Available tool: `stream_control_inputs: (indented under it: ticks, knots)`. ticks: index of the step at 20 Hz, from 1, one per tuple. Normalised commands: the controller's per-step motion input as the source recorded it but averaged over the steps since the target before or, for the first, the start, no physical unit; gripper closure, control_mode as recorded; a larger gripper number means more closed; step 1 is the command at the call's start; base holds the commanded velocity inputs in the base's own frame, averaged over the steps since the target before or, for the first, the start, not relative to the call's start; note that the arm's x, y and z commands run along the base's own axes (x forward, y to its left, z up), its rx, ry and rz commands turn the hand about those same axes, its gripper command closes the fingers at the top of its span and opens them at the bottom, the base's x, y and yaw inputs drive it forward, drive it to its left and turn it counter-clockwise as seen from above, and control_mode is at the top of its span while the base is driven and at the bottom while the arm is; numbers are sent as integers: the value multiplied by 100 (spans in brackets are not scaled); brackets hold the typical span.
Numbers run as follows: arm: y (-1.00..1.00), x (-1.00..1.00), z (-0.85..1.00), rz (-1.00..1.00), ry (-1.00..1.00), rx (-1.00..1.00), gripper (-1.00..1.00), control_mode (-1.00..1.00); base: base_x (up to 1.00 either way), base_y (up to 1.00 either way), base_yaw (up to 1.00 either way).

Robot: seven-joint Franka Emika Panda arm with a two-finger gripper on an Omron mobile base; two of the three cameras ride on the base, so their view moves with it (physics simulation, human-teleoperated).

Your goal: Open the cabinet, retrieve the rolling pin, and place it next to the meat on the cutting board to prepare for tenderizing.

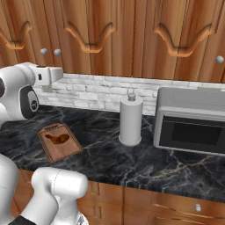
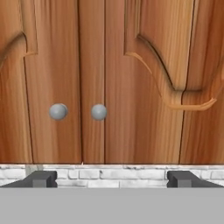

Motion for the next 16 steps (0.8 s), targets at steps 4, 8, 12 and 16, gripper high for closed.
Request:
stream_control_inputs:
  ticks: [4, 8, 12, 16]
  knots:
    - [0, 18, 0, 0, 0, 0, -100, -100, 0, 0, 0]
    - [0, 24, 3, 0, 0, 0, -100, -100, 0, 0, 0]
    - [1, 28, 17, 0, 0, 0, -100, -100, 0, 0, 0]
    - [5, 37, 9, 0, 0, 0, -100, -100, 0, 0, 0]
